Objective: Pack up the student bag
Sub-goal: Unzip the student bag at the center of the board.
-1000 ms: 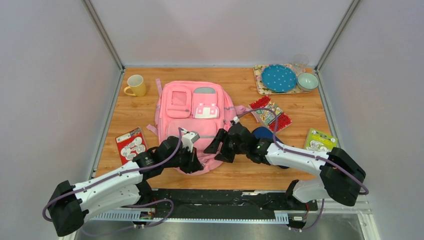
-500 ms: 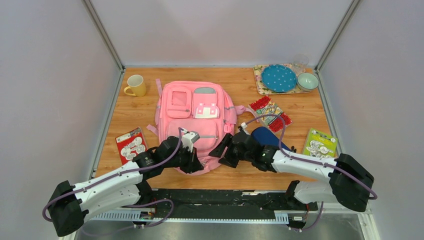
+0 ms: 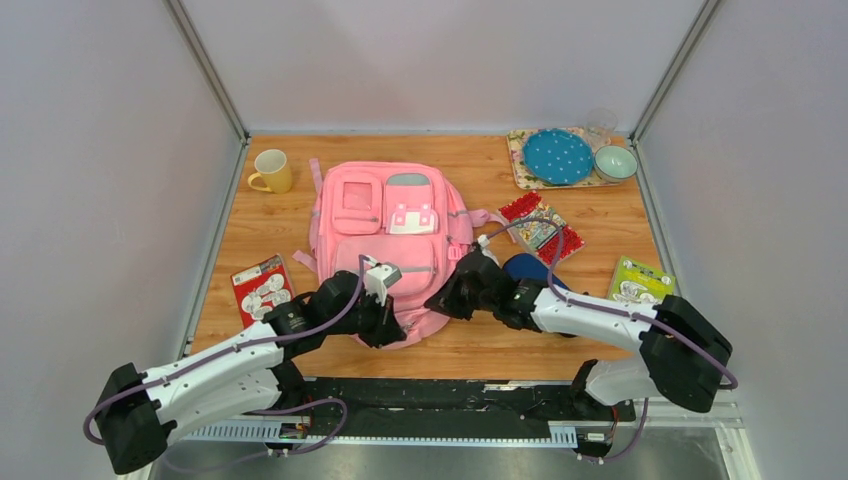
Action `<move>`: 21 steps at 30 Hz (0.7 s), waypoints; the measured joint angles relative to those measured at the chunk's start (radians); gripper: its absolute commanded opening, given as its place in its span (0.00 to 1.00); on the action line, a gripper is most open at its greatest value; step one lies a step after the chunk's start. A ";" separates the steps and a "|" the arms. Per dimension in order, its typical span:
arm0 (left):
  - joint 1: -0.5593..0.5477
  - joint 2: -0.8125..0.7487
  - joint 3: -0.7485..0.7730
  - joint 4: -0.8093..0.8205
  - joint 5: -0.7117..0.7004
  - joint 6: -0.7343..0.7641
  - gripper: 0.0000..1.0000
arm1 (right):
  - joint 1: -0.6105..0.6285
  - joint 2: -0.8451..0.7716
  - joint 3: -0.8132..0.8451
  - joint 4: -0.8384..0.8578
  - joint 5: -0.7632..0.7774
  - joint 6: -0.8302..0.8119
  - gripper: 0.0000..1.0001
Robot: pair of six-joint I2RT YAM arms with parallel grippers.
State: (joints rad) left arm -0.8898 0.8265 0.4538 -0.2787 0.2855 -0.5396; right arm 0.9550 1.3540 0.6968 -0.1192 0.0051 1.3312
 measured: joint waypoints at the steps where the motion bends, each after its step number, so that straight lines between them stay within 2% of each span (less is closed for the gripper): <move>1: 0.000 -0.003 0.002 -0.008 -0.003 0.005 0.00 | -0.005 -0.009 0.000 -0.005 0.000 -0.010 0.00; 7: -0.001 -0.019 0.058 -0.157 -0.102 0.037 0.00 | -0.096 -0.089 0.036 -0.089 0.021 -0.129 0.00; 14: -0.001 -0.072 0.077 -0.369 -0.387 0.048 0.00 | -0.221 -0.113 0.086 -0.153 -0.010 -0.291 0.00; 21: -0.003 -0.083 0.079 -0.455 -0.616 0.013 0.00 | -0.226 -0.116 0.114 -0.171 -0.079 -0.363 0.00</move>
State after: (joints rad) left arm -0.8932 0.7433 0.5327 -0.7341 -0.3309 -0.5266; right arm 0.7288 1.2377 0.8112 -0.2901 -0.0738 0.9684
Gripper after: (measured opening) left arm 0.017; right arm 0.022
